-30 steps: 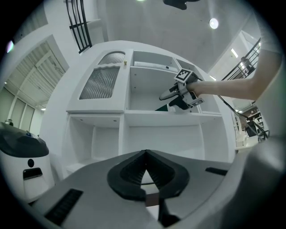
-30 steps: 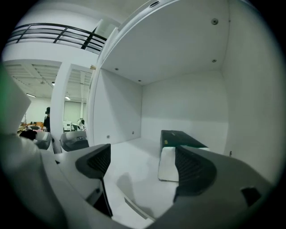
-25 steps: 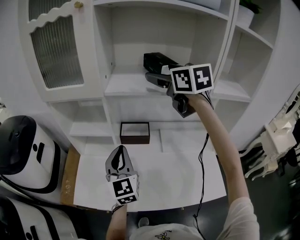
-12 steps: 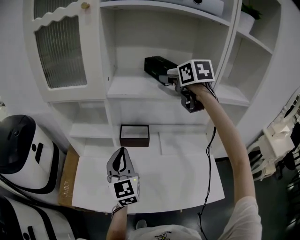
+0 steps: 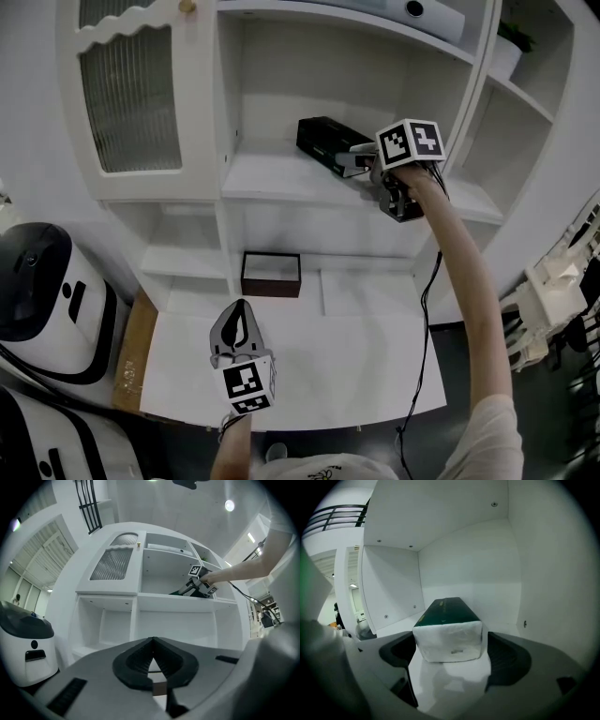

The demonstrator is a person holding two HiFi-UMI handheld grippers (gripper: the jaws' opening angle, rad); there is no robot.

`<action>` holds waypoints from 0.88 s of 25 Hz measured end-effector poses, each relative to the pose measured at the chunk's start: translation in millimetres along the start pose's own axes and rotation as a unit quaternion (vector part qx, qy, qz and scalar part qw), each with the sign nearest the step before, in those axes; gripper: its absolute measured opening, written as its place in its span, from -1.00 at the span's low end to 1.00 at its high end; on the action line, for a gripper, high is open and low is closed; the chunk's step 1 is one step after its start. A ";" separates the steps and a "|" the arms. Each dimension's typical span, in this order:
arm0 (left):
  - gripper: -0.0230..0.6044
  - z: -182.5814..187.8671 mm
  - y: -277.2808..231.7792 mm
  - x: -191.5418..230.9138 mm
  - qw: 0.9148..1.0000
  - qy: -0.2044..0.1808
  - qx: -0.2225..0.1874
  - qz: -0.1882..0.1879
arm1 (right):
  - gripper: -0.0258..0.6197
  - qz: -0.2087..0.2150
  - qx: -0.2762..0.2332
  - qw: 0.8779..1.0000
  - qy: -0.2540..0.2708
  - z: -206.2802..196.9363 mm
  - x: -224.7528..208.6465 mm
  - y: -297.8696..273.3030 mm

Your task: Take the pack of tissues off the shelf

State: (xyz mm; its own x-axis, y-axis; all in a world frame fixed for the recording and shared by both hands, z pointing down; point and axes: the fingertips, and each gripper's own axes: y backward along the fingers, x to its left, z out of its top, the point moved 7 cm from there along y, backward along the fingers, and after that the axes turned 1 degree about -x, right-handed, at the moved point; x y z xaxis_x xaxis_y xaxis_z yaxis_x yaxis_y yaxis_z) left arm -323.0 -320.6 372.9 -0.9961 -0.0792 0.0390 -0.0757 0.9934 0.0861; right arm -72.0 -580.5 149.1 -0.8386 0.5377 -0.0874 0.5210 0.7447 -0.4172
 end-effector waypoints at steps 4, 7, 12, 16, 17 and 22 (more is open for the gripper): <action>-0.93 1.0 -3.9 -0.4 1.000 -0.003 0.000 0.000 | 0.50 0.003 0.013 1.000 0.025 -0.7 4.3 -11.3; -0.93 -0.7 -5.5 0.6 1.000 -0.004 0.003 0.001 | 0.50 -0.016 0.016 0.999 0.040 1.2 4.2 -19.8; -0.93 -1.2 -5.7 1.4 1.000 -0.004 0.007 0.004 | 0.49 -0.017 0.021 0.998 0.048 2.5 2.1 -23.8; -0.93 1.3 -4.4 -1.3 1.000 -0.007 0.004 0.003 | 0.46 -0.028 0.007 0.997 0.065 2.4 4.3 -21.8; -0.93 2.6 -3.4 -2.0 1.000 -0.009 0.003 0.003 | 0.45 -0.032 0.002 0.997 0.069 1.9 5.1 -20.7; -0.93 11.1 4.1 -6.1 1.000 -0.017 -0.004 0.004 | 0.43 -0.052 -0.042 0.995 0.072 -3.0 7.6 0.0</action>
State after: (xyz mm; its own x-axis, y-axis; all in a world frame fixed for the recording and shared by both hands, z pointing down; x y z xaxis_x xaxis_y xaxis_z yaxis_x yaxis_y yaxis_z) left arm -317.7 -315.1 362.0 -0.9977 -0.0679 0.0049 -0.0671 0.9933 0.0939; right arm -77.9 -575.2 151.1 -0.8607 0.5021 0.0846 0.4489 0.8267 -0.3393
